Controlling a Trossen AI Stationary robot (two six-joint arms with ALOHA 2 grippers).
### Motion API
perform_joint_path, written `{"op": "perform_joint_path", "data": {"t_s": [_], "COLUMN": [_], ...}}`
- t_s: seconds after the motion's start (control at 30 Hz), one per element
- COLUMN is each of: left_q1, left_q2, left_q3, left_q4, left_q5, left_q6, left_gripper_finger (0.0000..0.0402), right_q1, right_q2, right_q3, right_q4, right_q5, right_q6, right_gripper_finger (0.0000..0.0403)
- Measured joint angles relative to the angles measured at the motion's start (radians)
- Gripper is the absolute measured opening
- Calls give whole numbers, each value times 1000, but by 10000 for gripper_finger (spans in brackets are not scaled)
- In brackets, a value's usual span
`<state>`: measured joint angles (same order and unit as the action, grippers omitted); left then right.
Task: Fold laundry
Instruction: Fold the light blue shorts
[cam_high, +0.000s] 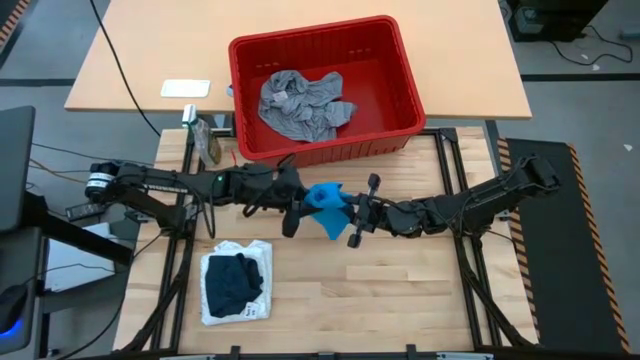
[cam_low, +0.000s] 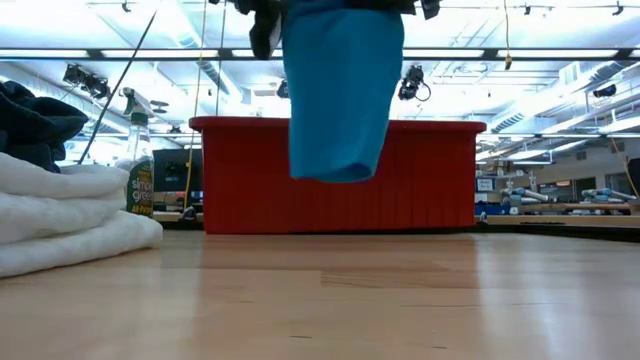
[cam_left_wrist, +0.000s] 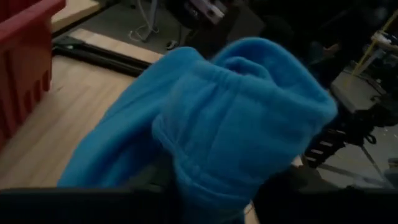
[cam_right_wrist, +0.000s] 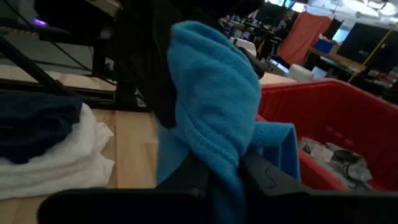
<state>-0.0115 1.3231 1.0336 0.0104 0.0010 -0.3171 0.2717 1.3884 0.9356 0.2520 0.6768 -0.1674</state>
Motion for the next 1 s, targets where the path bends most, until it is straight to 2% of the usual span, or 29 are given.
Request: {"op": "perform_joint_path", "data": {"t_s": [0.13, 0.2, 0.33, 0.43, 0.53, 0.7, 0.8, 0.9, 1.0], "left_q1": [21, 34, 48, 33, -8, -81, -102, -116, -125], "left_q2": [-1, -2, -2, 4, 37, 98, 98, 81, 64], "left_q3": [0, 18, 68, 75, 36, 14, 15, 14, 15], "left_q4": [34, 27, -6, -58, -70, -77, -81, -96, -79], "left_q5": [33, 43, 43, 35, 33, 52, 54, 56, 101], "left_q6": [62, 93, 199, 232, 232, 215, 241, 279, 315], "left_gripper_finger": [52, 18, 15, 15, 15, 15, 14, 14, 14], "right_q1": [-33, -54, -83, -84, -72, -38, -6, 22, 19], "right_q2": [0, 0, -3, 0, 1, 2, 0, 0, 0], "right_q3": [0, 0, 2, 2, 0, -1, -1, -1, -1], "right_q4": [5, 15, 48, 20, -63, -306, -417, -425, -375], "right_q5": [-17, -35, -16, 31, 8, -146, -208, -247, -343], "right_q6": [-41, -59, -64, 16, 184, 574, 715, 816, 880], "right_gripper_finger": [44, 44, 52, 78, 125, 224, 286, 341, 382]}}
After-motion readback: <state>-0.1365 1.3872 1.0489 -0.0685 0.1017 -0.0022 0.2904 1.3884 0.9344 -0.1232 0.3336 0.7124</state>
